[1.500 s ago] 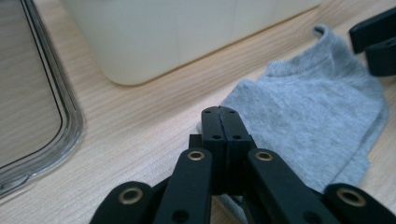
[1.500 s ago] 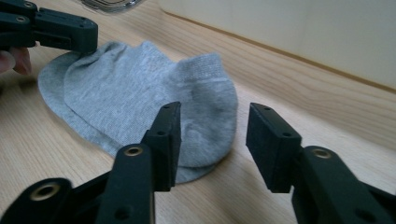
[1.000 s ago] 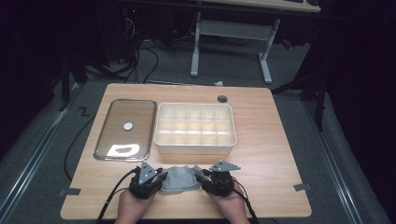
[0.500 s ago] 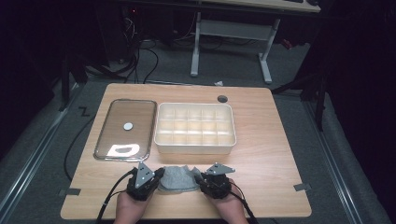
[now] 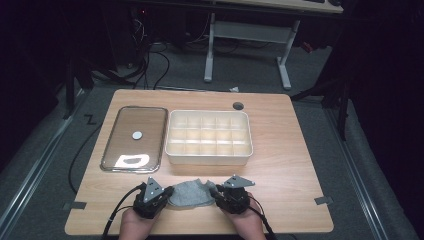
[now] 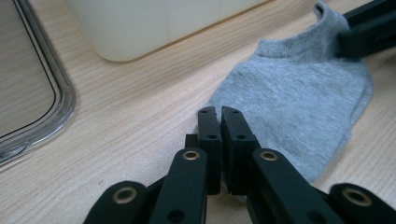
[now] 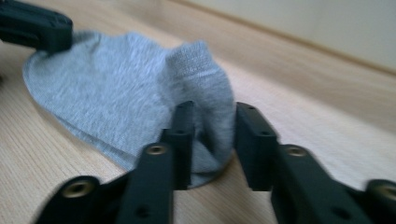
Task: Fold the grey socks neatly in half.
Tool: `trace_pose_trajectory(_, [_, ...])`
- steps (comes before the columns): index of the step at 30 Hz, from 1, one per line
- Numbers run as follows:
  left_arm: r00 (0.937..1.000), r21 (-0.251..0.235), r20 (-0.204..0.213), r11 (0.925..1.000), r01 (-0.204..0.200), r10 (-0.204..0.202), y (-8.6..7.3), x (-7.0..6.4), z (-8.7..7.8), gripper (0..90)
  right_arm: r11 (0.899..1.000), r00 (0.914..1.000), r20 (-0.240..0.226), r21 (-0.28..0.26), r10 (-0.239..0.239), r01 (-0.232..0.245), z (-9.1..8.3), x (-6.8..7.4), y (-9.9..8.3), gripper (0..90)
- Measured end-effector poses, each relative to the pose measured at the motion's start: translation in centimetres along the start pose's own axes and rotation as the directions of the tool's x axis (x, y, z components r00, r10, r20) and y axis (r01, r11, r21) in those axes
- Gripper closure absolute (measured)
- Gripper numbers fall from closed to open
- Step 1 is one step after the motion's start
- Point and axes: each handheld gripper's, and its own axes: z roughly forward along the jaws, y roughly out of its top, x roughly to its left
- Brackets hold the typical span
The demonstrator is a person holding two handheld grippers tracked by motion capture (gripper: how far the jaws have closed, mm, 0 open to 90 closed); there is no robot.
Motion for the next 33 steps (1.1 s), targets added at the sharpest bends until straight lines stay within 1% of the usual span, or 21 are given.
trace_pose_trajectory(3, [1.0, 0.009, 0.003, 1.0, 0.001, -0.001, -0.1, -0.1, 0.2, 87.1, 1.0, 1.0, 0.004, -0.02, -0.006, 0.006, -1.0, -0.1, 0.1, 86.7])
trace_pose_trajectory(5, [1.0, 0.003, 0.002, 1.0, 0.005, -0.005, 0.0, -0.1, 0.2, 87.1, 1.0, 0.9999, 0.0, -0.025, -0.014, 0.014, -1.1, -0.1, 0.2, 86.9])
trace_pose_trajectory(7, [1.0, -0.004, 0.003, 0.9999, 0.01, -0.01, 0.0, -0.2, 0.1, 86.9, 0.997, 0.9993, 0.027, -0.075, -0.025, 0.027, -2.3, 0.4, 0.5, 84.5])
trace_pose_trajectory(8, [1.0, -0.004, 0.003, 0.9999, 0.01, -0.01, 0.0, -0.2, 0.1, 86.9, 0.997, 0.9993, 0.027, -0.075, -0.025, 0.027, -2.3, 0.4, 0.5, 84.5])
trace_pose_trajectory(10, [0.9999, -0.007, 0.002, 0.9999, 0.013, -0.013, 0.0, -0.3, 0.0, 86.9, 0.998, 0.9998, 0.005, -0.068, -0.018, 0.018, -2.7, 0.5, 0.5, 84.5])
trace_pose_trajectory(11, [0.9998, -0.01, 0.001, 0.9998, 0.018, -0.018, 0.0, -0.2, 0.0, 86.8, 0.999, 0.9996, -0.024, -0.038, -0.013, 0.012, -2.5, 0.6, 0.3, 82.8])
trace_pose_trajectory(12, [0.9998, -0.01, 0.001, 0.9998, 0.018, -0.018, 0.0, -0.2, 0.0, 86.7, 0.999, 0.9996, -0.024, -0.038, -0.013, 0.012, -2.5, 0.6, 0.3, 82.8])
trace_pose_trajectory(14, [0.9998, -0.016, 0.001, 0.9997, 0.02, -0.02, 0.0, -0.2, -0.1, 86.3, 1.0, 0.9998, -0.017, 0.01, -0.004, 0.004, -1.6, 0.4, -0.4, 76.9])
trace_pose_trajectory(17, [0.9999, -0.022, -0.004, 0.9996, 0.015, -0.015, 0.0, -0.1, -0.2, 83.0, 1.0, 0.9998, -0.012, 0.013, 0.014, -0.014, -1.0, 0.1, -0.3, 66.4])
trace_pose_trajectory(18, [0.9998, -0.024, -0.001, 0.9995, 0.019, -0.019, -0.1, -0.1, -0.2, 83.0, 1.0, 0.9998, -0.012, 0.013, 0.014, -0.014, -1.0, 0.1, -0.3, 66.4])
trace_pose_trajectory(20, [0.9997, -0.032, -0.013, 0.9993, 0.021, -0.022, -0.1, -0.2, -0.2, 70.1, 0.999, 0.9998, -0.011, 0.033, 0.018, -0.017, -0.1, 0.2, -0.3, 63.8])
trace_pose_trajectory(22, [0.9996, -0.054, -0.028, 0.9985, 0.009, -0.011, 0.1, -0.5, -0.5, 64.2, 0.999, 0.9997, -0.02, 0.033, 0.015, -0.014, 0.3, 0.3, -0.5, 64.4])
trace_pose_trajectory(23, [0.9998, -0.068, -0.014, 0.9976, 0.012, -0.013, 0.3, -0.8, -0.6, 64.4, 0.999, 0.9996, -0.021, 0.035, 0.019, -0.018, 0.4, 0.3, -0.4, 65.4])
trace_pose_trajectory(25, [0.9981, -0.076, 0.057, 0.9968, 0.027, -0.022, 1.1, -1.5, -0.7, 69.4, 0.999, 0.9998, -0.018, 0.036, 0.011, -0.01, 0.5, 0.4, -0.4, 70.2])
trace_pose_trajectory(26, [0.9981, -0.076, 0.057, 0.9968, 0.027, -0.022, 1.1, -1.5, -0.7, 71.4, 0.999, 0.9998, -0.018, 0.036, 0.011, -0.01, 0.5, 0.4, -0.4, 70.2])
trace_pose_trajectory(27, [0.9959, -0.064, 0.09, 0.9979, 0.007, -0.002, 2.0, -2.7, 0.0, 74.2, 0.999, 0.9998, -0.02, 0.035, -0.002, 0.003, 0.5, 0.6, -0.4, 74.0])
trace_pose_trajectory(28, [0.9959, -0.064, 0.09, 0.9979, 0.007, -0.002, 2.0, -2.7, 0.0, 75.3, 0.999, 0.9997, -0.023, 0.037, -0.003, 0.004, 0.6, 0.6, -0.4, 75.8])
trace_pose_trajectory(29, [0.9956, -0.031, 0.087, 0.999, -0.032, 0.034, 2.5, -3.9, 1.3, 76.7, 0.999, 0.9996, -0.028, 0.043, 0.001, 0.0, 0.5, 0.6, -0.3, 76.8])
trace_pose_trajectory(30, [0.9961, -0.007, 0.076, 0.999, -0.043, 0.044, 2.6, -4.3, 2.0, 78.6, 0.999, 0.9995, -0.031, 0.045, 0.002, 0.0, 0.5, 0.6, -0.3, 77.6])
trace_pose_trajectory(32, [0.9983, 0.045, 0.034, 0.9978, -0.048, 0.046, 2.4, -4.3, 3.3, 83.0, 0.999, 0.9991, -0.041, 0.042, 0.015, -0.013, 0.6, 0.6, -0.4, 80.6])
trace_pose_trajectory(33, [0.9983, 0.045, 0.034, 0.9978, -0.048, 0.046, 2.4, -4.3, 3.3, 85.2, 0.999, 0.9987, -0.047, 0.041, 0.019, -0.017, 0.5, 0.5, -0.4, 82.5])
